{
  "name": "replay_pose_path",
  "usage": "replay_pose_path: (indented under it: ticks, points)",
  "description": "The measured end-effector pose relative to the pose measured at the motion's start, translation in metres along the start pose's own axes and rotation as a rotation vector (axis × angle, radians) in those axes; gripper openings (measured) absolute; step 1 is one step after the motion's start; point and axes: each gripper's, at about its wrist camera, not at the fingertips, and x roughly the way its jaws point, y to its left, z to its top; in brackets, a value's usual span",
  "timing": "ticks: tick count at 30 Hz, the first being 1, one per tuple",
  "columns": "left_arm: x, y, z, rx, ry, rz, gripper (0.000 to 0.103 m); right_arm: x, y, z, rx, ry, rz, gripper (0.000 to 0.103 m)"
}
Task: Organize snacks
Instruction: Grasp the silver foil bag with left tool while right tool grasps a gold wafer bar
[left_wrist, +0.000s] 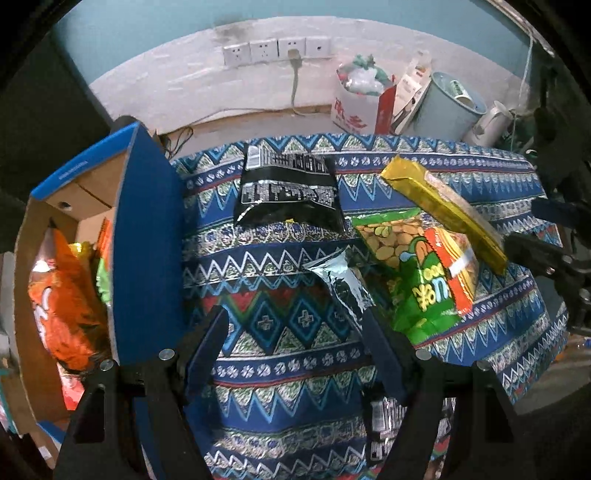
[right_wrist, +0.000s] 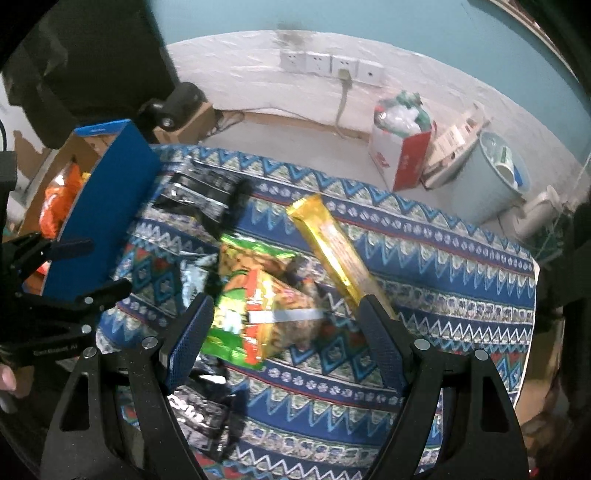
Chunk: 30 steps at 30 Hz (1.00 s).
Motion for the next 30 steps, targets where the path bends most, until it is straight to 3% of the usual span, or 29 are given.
replay_pose_path:
  ticks: [7, 13, 23, 30]
  points:
    - [0.036, -0.005, 0.007, -0.078, 0.096, -0.074, 0.076, 0.016, -0.023, 0.001, 0.04, 0.018, 0.005, 0.081]
    - [0.057, -0.016, 0.012, -0.062, 0.127, -0.033, 0.076, 0.036, -0.048, 0.001, 0.073, 0.037, -0.005, 0.081]
    - [0.085, -0.036, 0.016, -0.022, 0.185, -0.032, 0.076, 0.085, -0.085, -0.005, 0.116, 0.078, -0.003, 0.081]
    - [0.087, -0.054, 0.016, 0.05, 0.15, -0.003, 0.076, 0.109, -0.079, -0.006, 0.086, 0.117, 0.001, 0.08]
